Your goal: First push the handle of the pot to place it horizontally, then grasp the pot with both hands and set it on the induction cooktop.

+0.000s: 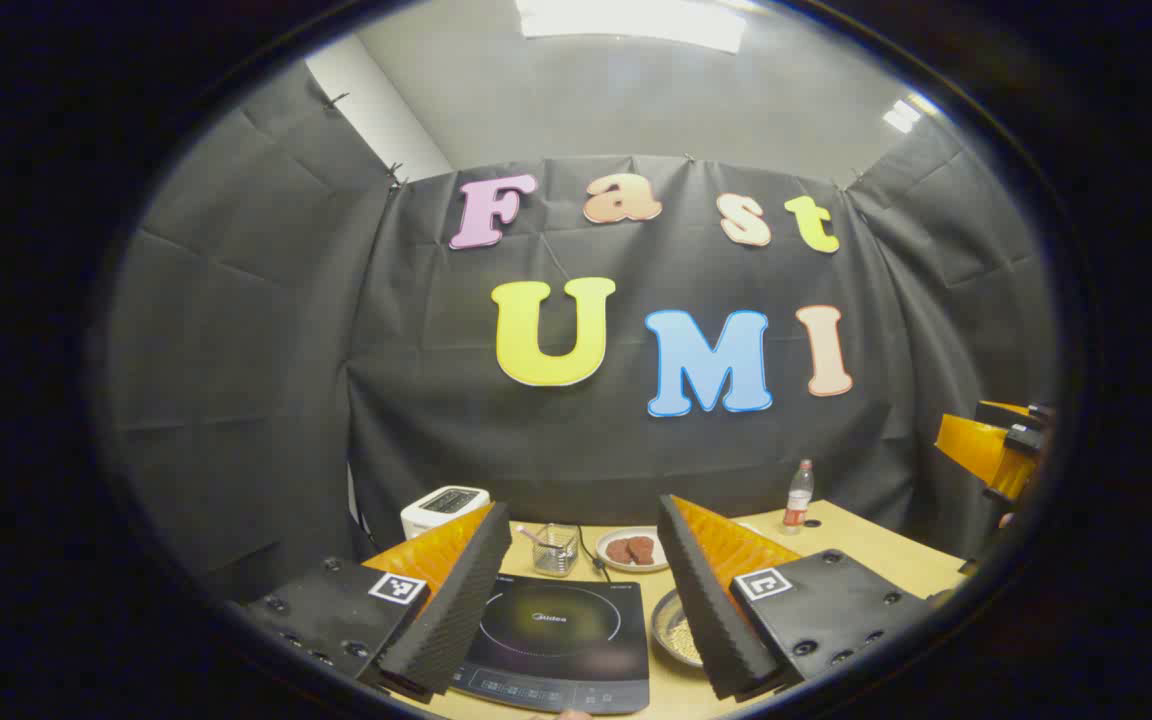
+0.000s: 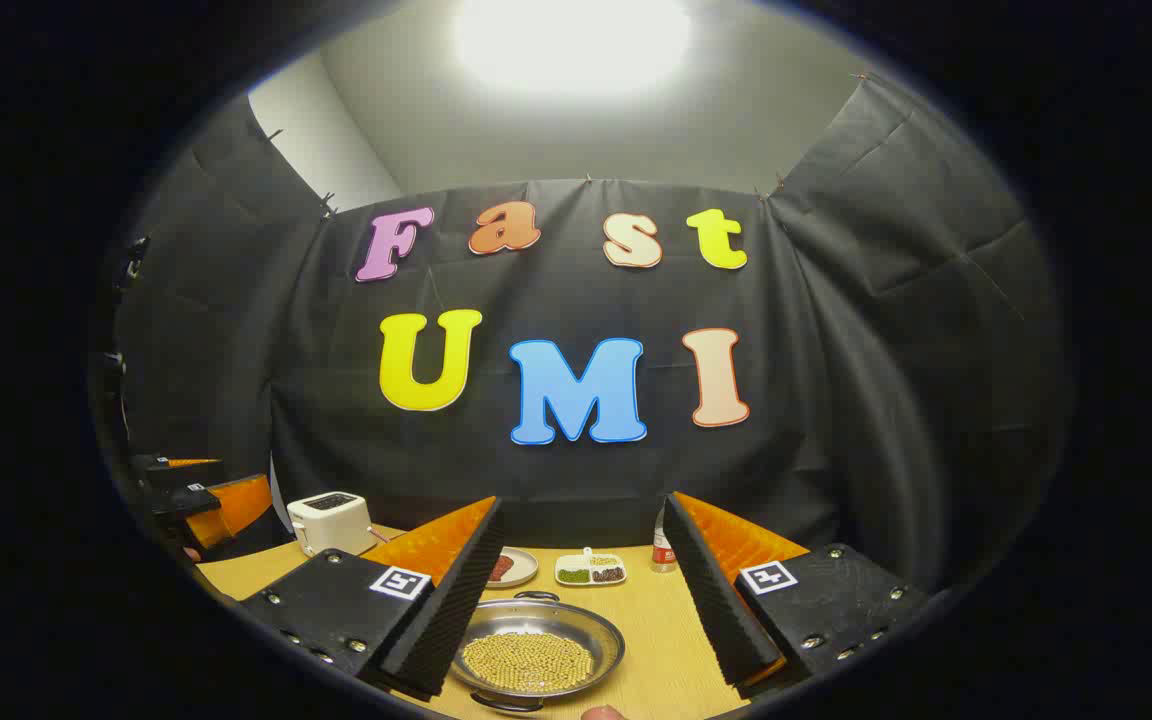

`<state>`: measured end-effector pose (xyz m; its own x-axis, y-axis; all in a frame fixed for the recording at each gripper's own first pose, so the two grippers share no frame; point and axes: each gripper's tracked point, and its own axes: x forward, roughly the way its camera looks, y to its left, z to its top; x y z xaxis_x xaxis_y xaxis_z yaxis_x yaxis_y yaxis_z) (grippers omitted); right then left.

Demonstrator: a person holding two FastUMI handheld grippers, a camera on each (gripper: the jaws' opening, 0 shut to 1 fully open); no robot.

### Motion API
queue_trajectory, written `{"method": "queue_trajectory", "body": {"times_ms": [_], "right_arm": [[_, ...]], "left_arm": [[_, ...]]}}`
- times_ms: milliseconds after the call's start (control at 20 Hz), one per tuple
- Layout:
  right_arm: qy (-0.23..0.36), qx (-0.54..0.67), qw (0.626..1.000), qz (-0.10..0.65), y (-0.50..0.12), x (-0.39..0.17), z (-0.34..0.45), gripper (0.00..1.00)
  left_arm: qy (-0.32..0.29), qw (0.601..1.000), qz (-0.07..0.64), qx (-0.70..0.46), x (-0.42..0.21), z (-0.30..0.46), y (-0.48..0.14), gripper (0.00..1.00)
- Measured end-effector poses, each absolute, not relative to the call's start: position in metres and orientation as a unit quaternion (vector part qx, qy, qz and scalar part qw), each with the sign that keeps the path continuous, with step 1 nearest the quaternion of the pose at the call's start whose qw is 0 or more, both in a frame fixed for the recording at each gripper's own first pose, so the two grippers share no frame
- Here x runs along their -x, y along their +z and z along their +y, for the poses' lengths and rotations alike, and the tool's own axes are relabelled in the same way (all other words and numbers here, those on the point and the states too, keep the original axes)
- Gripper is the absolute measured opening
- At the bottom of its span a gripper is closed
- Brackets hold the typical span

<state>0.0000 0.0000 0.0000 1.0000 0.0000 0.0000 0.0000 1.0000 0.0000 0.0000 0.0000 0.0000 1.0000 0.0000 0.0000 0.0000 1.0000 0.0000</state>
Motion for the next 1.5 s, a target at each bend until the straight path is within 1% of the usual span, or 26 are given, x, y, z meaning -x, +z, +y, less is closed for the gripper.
{"method": "queue_trajectory", "body": {"times_ms": [50, 100, 150, 200, 550, 600, 750, 800, 1050, 1100, 1300, 1350, 1400, 1500], "right_arm": [[-0.001, 0.000, 1.000, 0.000, 0.000, 0.000, -0.001, 0.97], [0.000, 0.002, 1.000, 0.000, -0.001, 0.001, -0.002, 0.97], [-0.001, 0.003, 1.000, 0.001, -0.003, 0.002, -0.003, 0.97], [0.000, 0.004, 1.000, 0.002, -0.004, 0.002, -0.004, 0.97], [0.010, 0.005, 1.000, 0.002, -0.002, 0.006, -0.005, 0.97], [0.011, 0.006, 1.000, 0.000, -0.002, 0.006, -0.005, 0.97], [0.015, 0.008, 1.000, -0.002, -0.003, 0.006, -0.007, 0.97], [0.016, 0.007, 1.000, -0.002, -0.003, 0.006, -0.007, 0.97], [0.018, 0.004, 1.000, 0.001, -0.006, 0.004, -0.014, 0.97], [0.020, 0.003, 1.000, 0.002, -0.007, 0.003, -0.015, 0.97], [0.034, -0.004, 0.999, 0.001, -0.009, 0.000, -0.017, 0.97], [0.041, -0.007, 0.999, 0.004, -0.010, -0.001, -0.016, 0.97], [0.048, -0.011, 0.999, 0.007, -0.013, -0.001, -0.016, 0.97], [0.061, -0.017, 0.998, 0.008, -0.014, -0.004, -0.016, 0.97]], "left_arm": [[0.001, 1.000, -0.001, 0.000, 0.001, 0.000, 0.001, 0.94], [0.001, 1.000, -0.001, -0.002, 0.001, 0.001, 0.001, 0.96], [0.002, 1.000, -0.002, -0.004, 0.002, 0.001, 0.001, 0.96], [0.002, 1.000, -0.003, -0.004, 0.003, 0.000, 0.001, 0.94], [0.007, 1.000, -0.009, -0.006, 0.016, -0.004, 0.006, 0.94], [0.009, 1.000, -0.010, -0.007, 0.017, -0.005, 0.007, 0.96], [0.011, 1.000, -0.012, -0.009, 0.021, -0.010, 0.008, 0.96], [0.012, 1.000, -0.012, -0.012, 0.021, -0.012, 0.007, 0.94], [0.018, 1.000, -0.013, -0.009, 0.023, -0.018, 0.008, 0.96], [0.020, 1.000, -0.012, -0.008, 0.023, -0.018, 0.007, 0.99], [0.036, 0.999, -0.012, -0.002, 0.026, -0.027, 0.005, 0.99], [0.041, 0.999, -0.010, -0.002, 0.028, -0.030, 0.004, 0.94], [0.047, 0.999, -0.010, -0.002, 0.029, -0.027, 0.004, 0.99], [0.058, 0.998, -0.010, -0.003, 0.030, -0.027, 0.003, 0.99]]}}
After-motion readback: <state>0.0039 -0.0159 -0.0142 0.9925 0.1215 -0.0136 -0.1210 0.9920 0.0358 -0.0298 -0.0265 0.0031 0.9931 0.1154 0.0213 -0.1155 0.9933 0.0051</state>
